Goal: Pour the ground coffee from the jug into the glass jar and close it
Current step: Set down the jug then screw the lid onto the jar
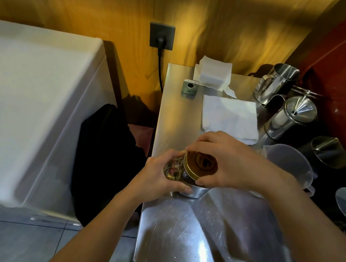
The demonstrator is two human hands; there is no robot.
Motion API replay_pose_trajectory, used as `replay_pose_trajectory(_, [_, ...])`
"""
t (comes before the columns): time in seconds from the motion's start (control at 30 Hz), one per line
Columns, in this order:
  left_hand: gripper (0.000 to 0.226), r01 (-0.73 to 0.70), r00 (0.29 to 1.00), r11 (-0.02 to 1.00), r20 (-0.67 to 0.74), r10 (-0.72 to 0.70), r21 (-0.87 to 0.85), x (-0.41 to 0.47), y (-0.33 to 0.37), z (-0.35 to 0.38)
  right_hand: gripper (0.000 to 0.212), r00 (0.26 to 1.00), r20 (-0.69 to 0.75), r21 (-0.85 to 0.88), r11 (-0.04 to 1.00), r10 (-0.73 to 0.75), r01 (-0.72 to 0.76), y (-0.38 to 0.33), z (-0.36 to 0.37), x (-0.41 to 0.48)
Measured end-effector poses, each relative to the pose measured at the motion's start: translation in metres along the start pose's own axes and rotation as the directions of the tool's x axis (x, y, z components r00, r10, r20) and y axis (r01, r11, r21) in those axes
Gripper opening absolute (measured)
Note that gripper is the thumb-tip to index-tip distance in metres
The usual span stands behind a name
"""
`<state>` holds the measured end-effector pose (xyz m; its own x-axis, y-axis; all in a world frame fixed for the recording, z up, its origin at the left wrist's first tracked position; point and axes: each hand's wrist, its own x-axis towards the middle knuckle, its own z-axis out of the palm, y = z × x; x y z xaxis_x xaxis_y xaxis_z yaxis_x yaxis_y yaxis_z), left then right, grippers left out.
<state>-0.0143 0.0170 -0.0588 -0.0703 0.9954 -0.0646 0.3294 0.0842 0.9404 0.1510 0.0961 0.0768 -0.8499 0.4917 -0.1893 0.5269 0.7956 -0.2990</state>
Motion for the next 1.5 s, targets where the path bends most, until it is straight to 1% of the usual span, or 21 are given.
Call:
replay_pose_trajectory(0.07, [0.074,0.001,1.000,1.000,0.006,0.000,-0.015,-0.001,0.001,0.000,0.063,0.999,-0.026,-0.063,0.998,0.022,-0.023,-0.003,0.006,-0.001])
replay_pose_trajectory(0.17, [0.070,0.002,0.998,0.997,0.059,0.002,-0.077,0.001,0.005,-0.003,0.067,0.999,-0.021,-0.056,0.998,0.037,-0.038,-0.001,0.009,-0.004])
replay_pose_trajectory(0.33, [0.074,0.015,0.993,0.998,0.117,-0.007,-0.066,0.005,0.009,-0.007,0.077,0.995,0.096,0.007,1.000,0.012,-0.013,0.012,0.003,-0.004])
replay_pose_trajectory(0.6, [0.070,-0.024,0.997,0.998,0.067,0.028,-0.062,0.000,0.006,-0.001,0.076,0.996,-0.079,0.036,0.998,0.049,-0.046,0.013,0.020,-0.010])
replay_pose_trajectory(0.73, [0.067,-0.021,0.998,0.995,0.061,0.027,-0.095,-0.005,0.011,0.000,0.075,0.989,-0.110,0.061,0.994,0.097,-0.090,0.011,0.026,-0.012])
replay_pose_trajectory(0.8, [0.066,-0.026,0.999,0.992,0.026,0.029,-0.124,-0.008,0.012,0.003,0.075,0.989,-0.114,0.101,0.991,0.098,-0.087,0.011,0.027,-0.012])
replay_pose_trajectory(0.9, [0.066,-0.030,0.998,0.981,-0.066,0.017,-0.191,-0.016,0.010,0.007,0.082,0.983,-0.154,0.242,0.968,0.100,-0.061,0.009,0.038,-0.019])
replay_pose_trajectory(0.97, [0.070,-0.017,0.992,0.977,-0.127,-0.011,-0.214,-0.019,0.009,0.005,0.085,0.966,-0.185,0.417,0.905,0.179,-0.088,0.008,0.050,-0.026])
replay_pose_trajectory(1.0, [0.073,-0.008,0.990,0.974,-0.142,-0.025,-0.227,-0.019,0.009,0.003,0.081,0.946,-0.206,0.542,0.834,0.250,-0.102,0.008,0.056,-0.030])
replay_pose_trajectory(1.03, [0.075,-0.002,0.988,0.971,-0.148,-0.034,-0.241,-0.019,0.010,0.000,0.076,0.913,-0.230,0.680,0.726,0.338,-0.098,0.009,0.061,-0.033])
replay_pose_trajectory(1.07, [0.075,0.004,0.987,0.969,-0.153,-0.043,-0.246,-0.017,0.012,-0.003,0.073,0.865,-0.248,0.798,0.599,0.436,-0.072,0.011,0.067,-0.035])
replay_pose_trajectory(1.13, [0.071,0.017,0.985,0.968,-0.163,-0.059,-0.249,-0.015,0.018,-0.008,0.071,0.739,-0.284,0.923,0.382,0.611,0.039,0.012,0.080,-0.036])
replay_pose_trajectory(1.17, [0.068,0.018,0.985,0.965,-0.163,-0.063,-0.262,-0.013,0.020,-0.009,0.070,0.680,-0.300,0.944,0.312,0.669,0.109,0.008,0.086,-0.032])
replay_pose_trajectory(1.2, [0.067,0.018,0.985,0.962,-0.160,-0.064,-0.272,-0.012,0.023,-0.008,0.066,0.644,-0.311,0.949,0.269,0.699,0.166,0.003,0.093,-0.028])
replay_pose_trajectory(1.23, [0.067,0.024,0.985,0.962,-0.156,-0.068,-0.272,-0.011,0.025,-0.007,0.059,0.650,-0.315,0.949,0.246,0.691,0.199,-0.003,0.099,-0.024])
replay_pose_trajectory(1.3, [0.069,0.031,0.987,0.964,-0.147,-0.072,-0.263,-0.011,0.031,-0.003,0.050,0.757,-0.280,0.959,0.214,0.590,0.188,-0.016,0.110,-0.017])
replay_pose_trajectory(1.33, [0.070,0.030,0.987,0.964,-0.146,-0.071,-0.263,-0.011,0.032,-0.003,0.055,0.798,-0.258,0.963,0.207,0.545,0.170,-0.019,0.112,-0.016])
replay_pose_trajectory(1.37, [0.070,0.034,0.987,0.965,-0.143,-0.073,-0.261,-0.012,0.033,-0.003,0.065,0.809,-0.242,0.967,0.202,0.535,0.156,-0.020,0.113,-0.015])
replay_pose_trajectory(1.43, [0.070,0.050,0.986,0.963,-0.140,-0.089,-0.264,-0.013,0.036,-0.006,0.082,0.784,-0.232,0.970,0.193,0.576,0.145,-0.018,0.110,-0.018])
replay_pose_trajectory(1.47, [0.068,0.047,0.986,0.962,-0.141,-0.088,-0.269,-0.014,0.038,-0.008,0.084,0.801,-0.244,0.966,0.210,0.547,0.150,-0.017,0.108,-0.019])
replay_pose_trajectory(1.5, [0.066,0.038,0.987,0.961,-0.142,-0.080,-0.273,-0.014,0.041,-0.011,0.084,0.846,-0.256,0.958,0.240,0.468,0.157,-0.016,0.106,-0.018])
